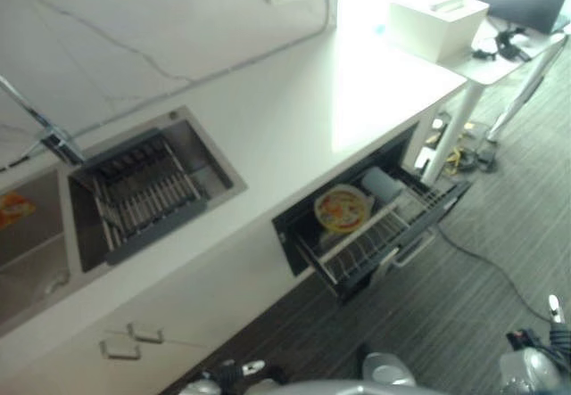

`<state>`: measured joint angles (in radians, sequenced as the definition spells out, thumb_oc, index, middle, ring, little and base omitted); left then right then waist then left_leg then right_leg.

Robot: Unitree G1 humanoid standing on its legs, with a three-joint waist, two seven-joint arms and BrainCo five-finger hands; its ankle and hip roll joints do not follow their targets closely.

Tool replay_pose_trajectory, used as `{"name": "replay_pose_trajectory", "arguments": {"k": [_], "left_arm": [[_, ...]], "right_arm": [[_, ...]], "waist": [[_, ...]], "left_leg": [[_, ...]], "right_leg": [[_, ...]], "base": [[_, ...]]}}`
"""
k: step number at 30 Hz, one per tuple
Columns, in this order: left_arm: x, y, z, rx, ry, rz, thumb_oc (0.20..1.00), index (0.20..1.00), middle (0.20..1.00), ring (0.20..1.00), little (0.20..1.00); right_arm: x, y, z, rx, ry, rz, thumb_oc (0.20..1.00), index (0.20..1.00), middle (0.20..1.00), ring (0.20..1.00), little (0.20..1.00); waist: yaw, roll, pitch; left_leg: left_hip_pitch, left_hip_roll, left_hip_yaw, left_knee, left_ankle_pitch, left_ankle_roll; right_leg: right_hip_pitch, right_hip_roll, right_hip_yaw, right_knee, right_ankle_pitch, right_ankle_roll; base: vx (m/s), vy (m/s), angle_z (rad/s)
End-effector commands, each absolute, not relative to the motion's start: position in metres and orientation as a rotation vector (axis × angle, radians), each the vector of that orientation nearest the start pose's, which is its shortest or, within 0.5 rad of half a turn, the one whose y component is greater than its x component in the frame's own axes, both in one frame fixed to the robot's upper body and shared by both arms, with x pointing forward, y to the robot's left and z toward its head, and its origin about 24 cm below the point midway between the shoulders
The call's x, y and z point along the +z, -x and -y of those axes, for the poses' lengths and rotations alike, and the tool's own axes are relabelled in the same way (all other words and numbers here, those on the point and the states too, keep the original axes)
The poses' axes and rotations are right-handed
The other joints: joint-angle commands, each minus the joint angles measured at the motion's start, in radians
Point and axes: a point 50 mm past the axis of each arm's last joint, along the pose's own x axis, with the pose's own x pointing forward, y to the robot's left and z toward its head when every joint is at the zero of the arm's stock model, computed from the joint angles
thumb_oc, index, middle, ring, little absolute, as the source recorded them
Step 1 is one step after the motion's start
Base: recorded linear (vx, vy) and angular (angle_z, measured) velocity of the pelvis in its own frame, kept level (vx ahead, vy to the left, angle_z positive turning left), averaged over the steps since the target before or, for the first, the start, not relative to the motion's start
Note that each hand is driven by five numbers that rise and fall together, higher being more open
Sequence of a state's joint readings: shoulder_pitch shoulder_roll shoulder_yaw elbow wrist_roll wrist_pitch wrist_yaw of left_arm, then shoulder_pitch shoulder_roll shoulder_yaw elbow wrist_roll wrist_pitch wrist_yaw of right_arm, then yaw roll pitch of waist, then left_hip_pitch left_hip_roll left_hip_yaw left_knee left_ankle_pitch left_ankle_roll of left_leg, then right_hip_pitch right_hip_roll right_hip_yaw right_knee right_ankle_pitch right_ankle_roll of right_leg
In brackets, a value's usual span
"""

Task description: Place the dishes in the dishwasher.

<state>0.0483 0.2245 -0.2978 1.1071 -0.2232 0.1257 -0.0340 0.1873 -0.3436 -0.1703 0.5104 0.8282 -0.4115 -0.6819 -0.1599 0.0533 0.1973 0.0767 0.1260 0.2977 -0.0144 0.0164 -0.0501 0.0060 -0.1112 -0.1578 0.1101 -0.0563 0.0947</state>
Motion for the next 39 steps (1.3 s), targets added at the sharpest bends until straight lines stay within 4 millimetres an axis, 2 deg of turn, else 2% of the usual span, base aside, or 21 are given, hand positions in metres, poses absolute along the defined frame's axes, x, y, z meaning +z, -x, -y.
{"name": "replay_pose_trajectory", "arguments": {"k": [1,2,3,5,7,8,9,14,15,16,18,22,23,24,25,27,39], "left_arm": [[-0.161,-0.098,-0.215,0.005,-0.133,-1.238,1.0,1.0,1.0,1.0,1.0],[-0.161,-0.098,-0.215,0.005,-0.133,-1.238,1.0,1.0,1.0,1.0,1.0],[-0.156,-0.118,-0.212,-0.001,-0.126,-1.173,1.0,1.0,1.0,1.0,1.0],[-0.152,-0.13,-0.21,-0.003,-0.14,-1.134,1.0,1.0,1.0,1.0,1.0],[-0.144,-0.15,-0.213,0.008,-0.16,-1.077,1.0,1.0,1.0,1.0,1.0],[-0.143,-0.152,-0.213,0.003,-0.172,-1.071,1.0,1.0,1.0,1.0,1.0],[-0.139,-0.161,-0.215,-0.009,-0.2,-1.053,1.0,1.0,1.0,1.0,1.0],[-0.138,-0.164,-0.212,-0.029,-0.206,-1.051,1.0,1.0,1.0,1.0,1.0],[-0.137,-0.166,-0.213,-0.039,-0.211,-1.034,1.0,1.0,1.0,1.0,1.0],[-0.136,-0.168,-0.212,-0.043,-0.214,-1.026,1.0,1.0,1.0,1.0,1.0],[-0.134,-0.172,-0.212,-0.05,-0.219,-1.013,1.0,1.0,1.0,1.0,1.0],[-0.127,-0.186,-0.21,-0.082,-0.246,-0.976,1.0,1.0,1.0,1.0,1.0],[-0.126,-0.188,-0.21,-0.086,-0.25,-0.972,1.0,1.0,1.0,1.0,1.0],[-0.126,-0.188,-0.21,-0.086,-0.25,-0.972,1.0,1.0,1.0,1.0,1.0],[-0.125,-0.189,-0.21,-0.094,-0.263,-0.966,1.0,1.0,1.0,1.0,1.0],[-0.126,-0.188,-0.211,-0.096,-0.269,-0.974,1.0,1.0,1.0,1.0,1.0],[-0.125,-0.186,-0.217,-0.113,-0.298,-0.979,1.0,1.0,1.0,1.0,1.0]], "right_arm": [[-0.021,-0.18,0.319,-1.117,-0.472,-0.054,1.0,1.0,1.0,1.0,1.0],[-0.021,-0.18,0.319,-1.117,-0.472,-0.054,1.0,1.0,1.0,1.0,1.0],[-0.021,-0.196,0.311,-1.022,-0.528,-0.043,1.0,1.0,1.0,1.0,1.0],[-0.026,-0.205,0.304,-0.965,-0.599,-0.093,1.0,1.0,1.0,1.0,1.0],[-0.036,-0.217,0.296,-0.891,-0.739,-0.144,1.0,1.0,1.0,1.0,1.0],[-0.037,-0.22,0.294,-0.872,-0.762,-0.151,1.0,1.0,1.0,1.0,1.0],[-0.033,-0.233,0.291,-0.788,-0.81,-0.163,1.0,1.0,1.0,1.0,1.0],[-0.029,-0.253,0.276,-0.584,-0.969,-0.19,1.0,1.0,1.0,1.0,1.0],[-0.018,-0.268,0.257,-0.39,-1.055,-0.15,1.0,1.0,1.0,1.0,1.0],[-0.013,-0.273,0.252,-0.331,-1.059,-0.132,1.0,1.0,1.0,1.0,1.0],[-0.006,-0.28,0.247,-0.268,-1.061,-0.106,1.0,1.0,1.0,1.0,1.0],[0.026,-0.305,0.238,-0.129,-1.044,-0.023,1.0,1.0,1.0,1.0,1.0],[0.034,-0.311,0.237,-0.11,-1.04,-0.007,1.0,1.0,1.0,1.0,1.0],[0.034,-0.311,0.237,-0.11,-1.04,-0.007,1.0,1.0,1.0,1.0,1.0],[0.051,-0.322,0.238,-0.075,-1.028,0.014,1.0,1.0,1.0,1.0,1.0],[0.062,-0.33,0.239,-0.05,-1.001,0.024,1.0,1.0,1.0,1.0,1.0],[0.139,-0.37,0.247,0.02,-0.872,0.125,1.0,1.0,1.0,1.0,1.0]], "waist": [[0.017,-0.044,0.076],[0.017,-0.044,0.076],[0.024,-0.028,0.119],[0.027,-0.018,0.147],[0.039,-0.006,0.192],[0.042,-0.003,0.198],[0.05,0.001,0.22],[0.061,0.009,0.246],[0.069,0.011,0.264],[0.072,0.012,0.271],[0.076,0.014,0.28],[0.096,0.022,0.311],[0.101,0.023,0.316],[0.101,0.023,0.316],[0.113,0.024,0.322],[0.126,0.024,0.322],[0.2,0.031,0.323]], "left_leg": [[-0.036,-0.024,-0.044,0.155,-0.165,0.068],[-0.036,-0.024,-0.044,0.155,-0.165,0.068],[-0.092,-0.027,-0.058,0.191,-0.164,0.07],[-0.13,-0.032,-0.067,0.225,-0.165,0.072],[-0.203,-0.034,-0.089,0.317,-0.168,0.072],[-0.211,-0.035,-0.093,0.33,-0.169,0.072],[-0.231,-0.043,-0.112,0.374,-0.198,0.067],[-0.278,-0.052,-0.127,0.419,-0.202,0.069],[-0.314,-0.057,-0.135,0.456,-0.209,0.075],[-0.329,-0.06,-0.138,0.47,-0.214,0.077],[-0.35,-0.065,-0.142,0.488,-0.22,0.08],[-0.399,-0.075,-0.154,0.519,-0.226,0.087],[-0.406,-0.077,-0.156,0.521,-0.226,0.088],[-0.406,-0.077,-0.156,0.521,-0.226,0.088],[-0.419,-0.08,-0.16,0.517,-0.221,0.089],[-0.431,-0.081,-0.163,0.514,-0.214,0.089],[-0.507,-0.093,-0.197,0.51,-0.185,0.087]], "right_leg": [[-0.022,-0.022,-0.027,0.112,-0.108,-0.035],[-0.022,-0.022,-0.027,0.112,-0.108,-0.035],[-0.077,-0.027,-0.032,0.176,-0.131,-0.05],[-0.113,-0.029,-0.036,0.229,-0.151,-0.064],[-0.18,-0.036,-0.042,0.339,-0.178,-0.09],[-0.186,-0.037,-0.044,0.355,-0.183,-0.093],[-0.212,-0.045,-0.038,0.423,-0.226,-0.094],[-0.265,-0.053,-0.04,0.498,-0.249,-0.103],[-0.306,-0.055,-0.032,0.552,-0.266,-0.109],[-0.322,-0.056,-0.027,0.57,-0.272,-0.11],[-0.344,-0.058,-0.023,0.592,-0.277,-0.111],[-0.389,-0.065,-0.02,0.63,-0.281,-0.11],[-0.397,-0.067,-0.02,0.634,-0.28,-0.109],[-0.397,-0.067,-0.02,0.634,-0.28,-0.109],[-0.412,-0.068,-0.022,0.637,-0.276,-0.106],[-0.423,-0.069,-0.024,0.638,-0.27,-0.104],[-0.487,-0.061,-0.035,0.648,-0.255,-0.102]], "base": [[-0.05,-0.009,0.29],[-0.22,0.002,0.24],[-0.25,0.016,0.18],[-0.23,0.01,0.22],[-0.14,-0.018,0.46],[0.01,-0.014,0.36],[0.05,0.003,0.28],[0.0,0.036,0.11],[-0.03,0.051,0.09],[-0.03,0.056,0.04],[-0.03,0.033,0.06],[-0.03,0.033,0.12],[-0.02,0.022,0.09],[-0.02,0.029,0.05],[-0.01,0.031,0.02],[0.02,0.041,0.12],[0.04,0.036,0.09]]}}
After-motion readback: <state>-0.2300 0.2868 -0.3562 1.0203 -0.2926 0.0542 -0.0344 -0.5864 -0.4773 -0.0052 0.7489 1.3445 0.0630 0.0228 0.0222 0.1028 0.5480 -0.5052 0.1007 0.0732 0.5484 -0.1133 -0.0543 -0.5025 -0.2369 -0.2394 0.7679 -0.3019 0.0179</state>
